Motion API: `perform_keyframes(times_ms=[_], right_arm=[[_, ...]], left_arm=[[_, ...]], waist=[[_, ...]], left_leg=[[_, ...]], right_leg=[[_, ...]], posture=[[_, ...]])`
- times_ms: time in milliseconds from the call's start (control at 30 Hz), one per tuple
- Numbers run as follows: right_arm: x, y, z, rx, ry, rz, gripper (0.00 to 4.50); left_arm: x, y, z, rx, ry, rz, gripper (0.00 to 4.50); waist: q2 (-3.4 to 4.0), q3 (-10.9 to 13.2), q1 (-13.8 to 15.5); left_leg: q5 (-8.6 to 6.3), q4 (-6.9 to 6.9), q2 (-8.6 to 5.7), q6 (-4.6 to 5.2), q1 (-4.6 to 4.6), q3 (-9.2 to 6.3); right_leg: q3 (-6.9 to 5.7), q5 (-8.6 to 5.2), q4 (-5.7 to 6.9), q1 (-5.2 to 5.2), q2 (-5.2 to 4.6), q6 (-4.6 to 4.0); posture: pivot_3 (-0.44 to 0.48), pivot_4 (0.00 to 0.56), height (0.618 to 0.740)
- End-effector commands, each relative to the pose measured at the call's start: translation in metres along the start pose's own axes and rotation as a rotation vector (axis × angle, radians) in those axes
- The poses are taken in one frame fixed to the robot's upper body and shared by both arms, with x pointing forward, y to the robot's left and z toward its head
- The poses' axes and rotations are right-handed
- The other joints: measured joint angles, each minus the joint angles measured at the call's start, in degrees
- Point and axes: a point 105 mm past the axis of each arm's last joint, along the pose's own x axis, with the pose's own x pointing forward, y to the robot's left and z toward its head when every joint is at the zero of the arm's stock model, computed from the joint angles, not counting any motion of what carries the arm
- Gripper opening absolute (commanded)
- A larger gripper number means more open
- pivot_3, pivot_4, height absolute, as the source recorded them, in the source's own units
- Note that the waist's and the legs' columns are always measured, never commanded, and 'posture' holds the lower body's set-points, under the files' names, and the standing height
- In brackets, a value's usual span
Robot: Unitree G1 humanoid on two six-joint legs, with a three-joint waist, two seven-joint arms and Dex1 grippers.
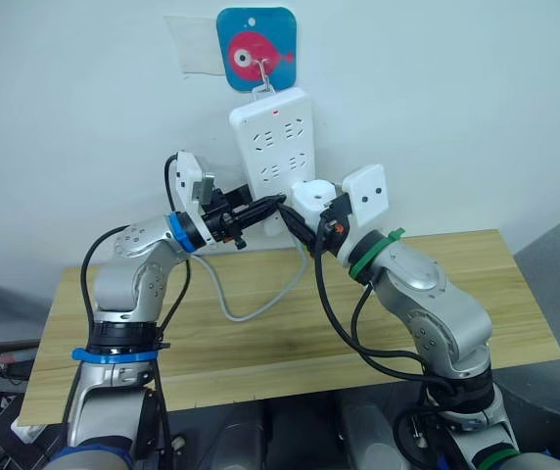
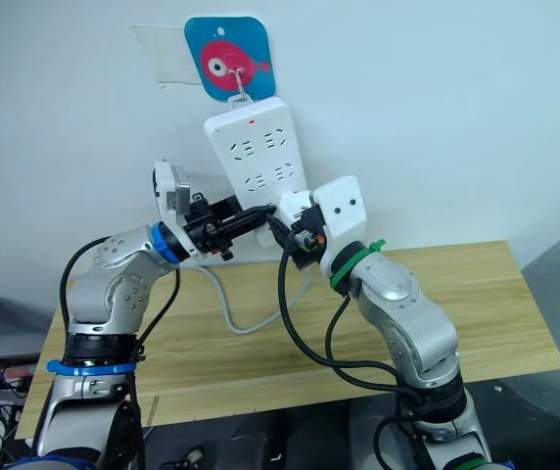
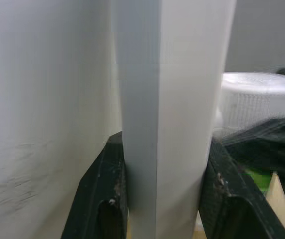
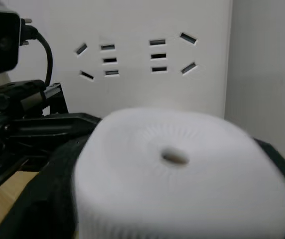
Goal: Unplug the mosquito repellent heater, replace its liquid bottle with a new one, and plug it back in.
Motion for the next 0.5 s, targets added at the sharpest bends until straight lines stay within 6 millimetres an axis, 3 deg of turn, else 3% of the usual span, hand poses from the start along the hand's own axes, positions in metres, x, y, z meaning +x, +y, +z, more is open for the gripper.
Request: perform_keyframes(times_ms=[33, 500], right_arm=[[-0.007, 0.0, 0.003, 0.001, -0.007, 0.005, 4.46], [-0.075, -0.01, 0.013, -0.02, 0.054, 0.069, 4.46]], left_arm=[[0.019, -0.036, 0.004, 0.04, -0.018, -0.219, 1.37], [0.017, -0.029, 0.0, 0.042, -0.008, -0.208, 1.37]], waist=[[0.0, 0.0, 0.1], [-0.01, 0.0, 0.6]], left_leg=[[0.0, 0.0, -0.01, 0.0, 0.0, 0.0], [-0.05, -0.09, -0.11, 0.07, -0.24, -0.06]], right_leg=[[-0.01, 0.0, -0.03, 0.01, -0.02, 0.0], [-0.19, 0.0, -0.71, 0.1, -0.16, 0.0]], posture=[[-0.146, 0.258, 0.74], [-0.173, 0.266, 0.74]])
